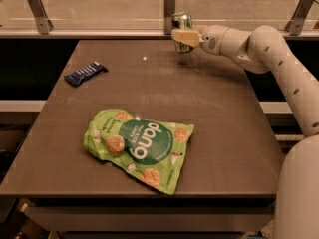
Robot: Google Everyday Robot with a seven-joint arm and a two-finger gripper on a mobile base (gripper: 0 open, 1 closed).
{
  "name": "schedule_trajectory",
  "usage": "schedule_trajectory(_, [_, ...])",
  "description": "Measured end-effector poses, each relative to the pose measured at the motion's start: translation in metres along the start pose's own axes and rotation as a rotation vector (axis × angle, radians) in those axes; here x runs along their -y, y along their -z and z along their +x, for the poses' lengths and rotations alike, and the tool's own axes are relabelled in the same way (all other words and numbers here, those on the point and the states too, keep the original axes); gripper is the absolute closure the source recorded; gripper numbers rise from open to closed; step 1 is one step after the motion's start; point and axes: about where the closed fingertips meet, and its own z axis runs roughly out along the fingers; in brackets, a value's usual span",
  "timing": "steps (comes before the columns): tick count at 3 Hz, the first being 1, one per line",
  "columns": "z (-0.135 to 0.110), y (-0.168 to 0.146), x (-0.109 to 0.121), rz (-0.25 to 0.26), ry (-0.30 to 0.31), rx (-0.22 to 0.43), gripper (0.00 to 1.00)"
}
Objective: Place green can upright
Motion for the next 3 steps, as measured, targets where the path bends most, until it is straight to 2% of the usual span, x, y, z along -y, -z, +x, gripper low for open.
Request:
schedule_trajectory(1, [0.004,0.012,0.004,0.001,-0.008,0.057,1.00])
schedule_trajectory(2, [0.016,0.035,0.011,0.034,-0.018,0.122,1.00])
schedule_trajectory(3, [0.016,0.035,0.010,0.033,-0.017,0.122,1.00])
